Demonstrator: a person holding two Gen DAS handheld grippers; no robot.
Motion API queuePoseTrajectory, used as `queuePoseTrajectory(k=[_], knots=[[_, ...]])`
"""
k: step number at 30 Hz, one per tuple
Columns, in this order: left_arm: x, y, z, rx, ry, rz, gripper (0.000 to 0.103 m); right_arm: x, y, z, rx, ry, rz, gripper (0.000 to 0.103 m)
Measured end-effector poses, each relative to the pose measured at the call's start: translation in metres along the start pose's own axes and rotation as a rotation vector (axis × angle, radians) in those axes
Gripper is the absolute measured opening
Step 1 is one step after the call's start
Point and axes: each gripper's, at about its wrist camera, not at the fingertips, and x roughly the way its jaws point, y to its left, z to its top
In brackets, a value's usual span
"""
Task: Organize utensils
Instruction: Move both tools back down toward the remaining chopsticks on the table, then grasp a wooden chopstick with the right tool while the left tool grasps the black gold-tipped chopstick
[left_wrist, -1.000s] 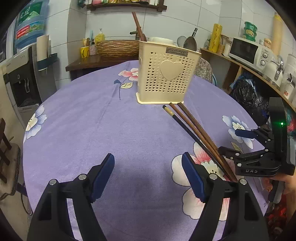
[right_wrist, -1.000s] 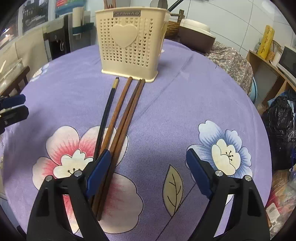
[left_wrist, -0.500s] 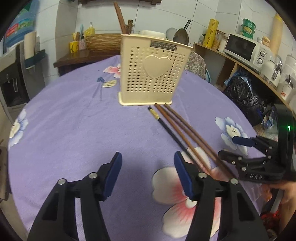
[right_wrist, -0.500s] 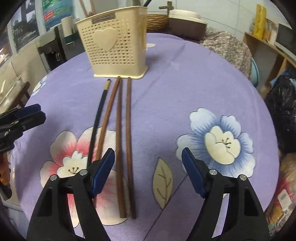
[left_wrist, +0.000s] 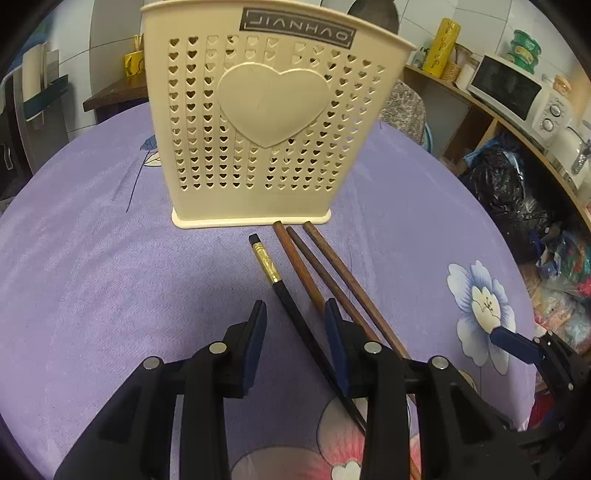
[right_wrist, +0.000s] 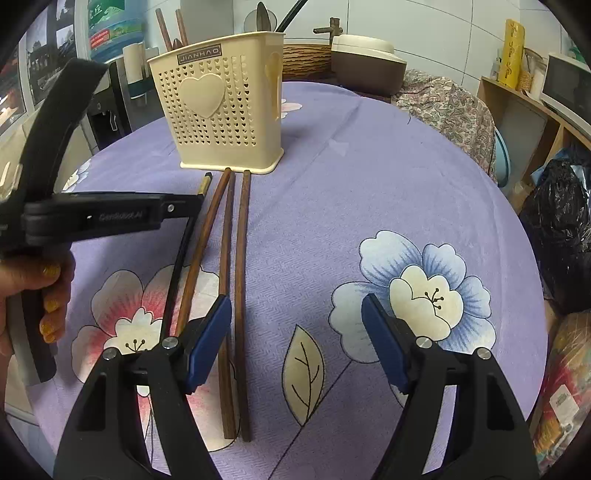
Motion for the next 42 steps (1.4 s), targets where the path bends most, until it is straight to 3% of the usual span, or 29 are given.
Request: queuePoseTrajectory(k=[6,8,12,16,18,25,29,33,38,42], knots=[[0.003,0.007,-0.004,0.029,0.020,0.033,0.022,0.005,-0.003,0.006,-0.002,0.002,0.003,0.070],[0.000,0.014,-0.004,0.030,0.026,0.037,0.021,0.009,-0.004,0.012,-0.001,0.005,0.015,0.062],[-0.004,0.034,-0.003,0.017,0.038,0.030,0.021,0.029,-0.004,0.038,0.044,0.017,0.136,0.051],[-0.005,0.041,-0.001,0.010,0.036,0.040,0.021,0.058,0.002,0.066,0.060,0.037,0.169,0.038],[-0.003,0.038,0.001,0.017,0.033,0.047,0.021,0.071,0.005,0.076,0.062,0.055,0.183,0.036],[0.003,0.033,0.008,0.027,0.034,0.037,0.021,0.098,0.020,0.092,0.011,0.067,0.157,0.031],[0.006,0.033,0.013,0.037,0.041,0.033,0.021,0.101,0.038,0.096,-0.100,0.070,0.075,0.029],[0.008,0.036,0.018,0.045,0.056,0.024,0.021,0.100,0.026,0.100,-0.035,0.106,0.053,0.024],[0.010,0.031,0.019,0.043,0.057,0.032,0.022,0.100,0.027,0.098,-0.051,0.105,0.040,0.024],[0.012,0.025,0.019,0.036,0.052,0.039,0.030,0.101,0.032,0.098,-0.046,0.107,0.043,0.024]])
